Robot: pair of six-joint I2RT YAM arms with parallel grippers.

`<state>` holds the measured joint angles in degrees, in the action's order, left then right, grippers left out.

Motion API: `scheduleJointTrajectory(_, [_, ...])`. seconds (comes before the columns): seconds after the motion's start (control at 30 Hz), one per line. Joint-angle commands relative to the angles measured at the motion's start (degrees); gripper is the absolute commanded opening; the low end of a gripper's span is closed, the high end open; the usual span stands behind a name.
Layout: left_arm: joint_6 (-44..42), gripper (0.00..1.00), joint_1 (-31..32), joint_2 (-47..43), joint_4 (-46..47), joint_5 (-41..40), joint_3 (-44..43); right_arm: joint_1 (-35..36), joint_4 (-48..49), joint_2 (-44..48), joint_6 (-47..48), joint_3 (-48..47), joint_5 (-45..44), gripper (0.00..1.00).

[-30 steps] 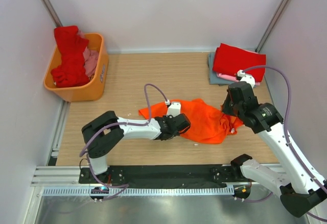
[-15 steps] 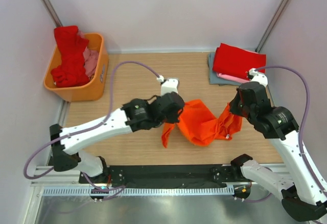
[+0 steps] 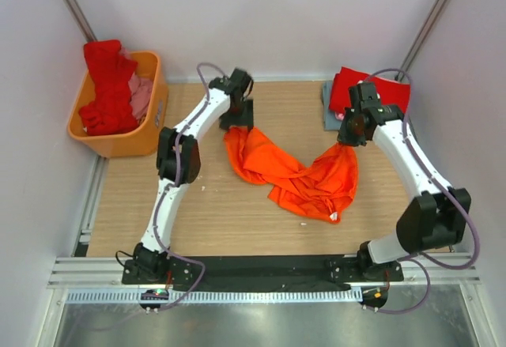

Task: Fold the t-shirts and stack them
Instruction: Flatten the tshirt out

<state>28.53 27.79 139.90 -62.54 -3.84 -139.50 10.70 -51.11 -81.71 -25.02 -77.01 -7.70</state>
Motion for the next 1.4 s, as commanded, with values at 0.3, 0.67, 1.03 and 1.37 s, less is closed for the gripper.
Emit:
scheduleJointTrajectory(0.3, [0.1, 0.72, 4.2, -32.7, 5.8, -3.5, 37.1, -1.8, 4.2, 1.6, 4.4, 3.8, 8.5, 0.01])
scheduleJointTrajectory(0.67, [3.6, 0.35, 8.7, -37.7, 23.2, 2.4, 56.5, -2.0, 4.3, 5.2, 4.8, 7.2, 8.6, 0.01])
scheduleJointTrajectory(1.03, [3.5, 0.69, 13.5, -27.9, 23.8, -4.2, 51.0, -2.0, 5.1, 6.5, 4.9, 9.3, 8.5, 0.01])
scheduleJointTrajectory(1.37, [4.7, 0.73, 13.5, -24.3, 19.6, -12.1, 48.6, -2.0, 5.3, 6.8, 4.9, 9.2, 9.9, 0.01])
